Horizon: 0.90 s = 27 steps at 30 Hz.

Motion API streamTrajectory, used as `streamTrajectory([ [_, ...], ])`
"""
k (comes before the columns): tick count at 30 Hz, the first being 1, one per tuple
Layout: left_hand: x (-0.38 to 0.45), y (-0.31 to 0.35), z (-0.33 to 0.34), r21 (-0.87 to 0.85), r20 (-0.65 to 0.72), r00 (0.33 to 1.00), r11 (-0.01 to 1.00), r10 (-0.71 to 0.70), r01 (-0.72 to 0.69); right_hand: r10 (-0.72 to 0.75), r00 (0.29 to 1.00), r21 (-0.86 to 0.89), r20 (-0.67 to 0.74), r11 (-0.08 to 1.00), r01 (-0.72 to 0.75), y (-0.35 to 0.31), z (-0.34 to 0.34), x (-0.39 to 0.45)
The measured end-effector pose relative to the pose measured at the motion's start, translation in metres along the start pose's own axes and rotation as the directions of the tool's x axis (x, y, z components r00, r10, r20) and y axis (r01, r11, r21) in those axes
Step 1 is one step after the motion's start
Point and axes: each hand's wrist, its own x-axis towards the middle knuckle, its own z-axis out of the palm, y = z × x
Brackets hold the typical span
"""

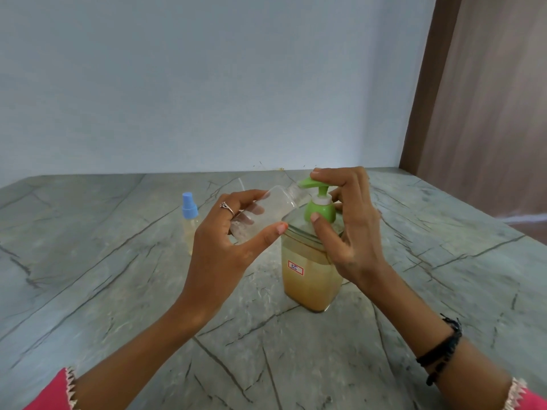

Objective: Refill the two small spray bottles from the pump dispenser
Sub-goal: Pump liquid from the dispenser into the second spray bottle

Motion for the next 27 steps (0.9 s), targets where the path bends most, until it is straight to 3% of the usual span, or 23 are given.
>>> streamTrajectory([
  [10, 0.000, 0.000, -0.001, -0.012, -0.001, 1.000, 1.000, -0.007, 0.007, 0.065, 0.998, 0.320, 0.011, 0.945, -0.065, 0.000, -0.007, 0.010],
  [15, 0.001, 0.000, 0.000, -0.003, -0.006, 1.000, 1.000, 0.001, -0.001, 0.100, 0.995, 0.380, 0.023, 0.919, -0.102, 0.000, -0.004, 0.004],
  [27, 0.001, -0.001, 0.000, -0.001, -0.003, 1.000, 1.000, 0.010, -0.010, 0.034, 0.993, 0.328, -0.117, 0.945, 0.006, -0.001, 0.005, 0.007],
])
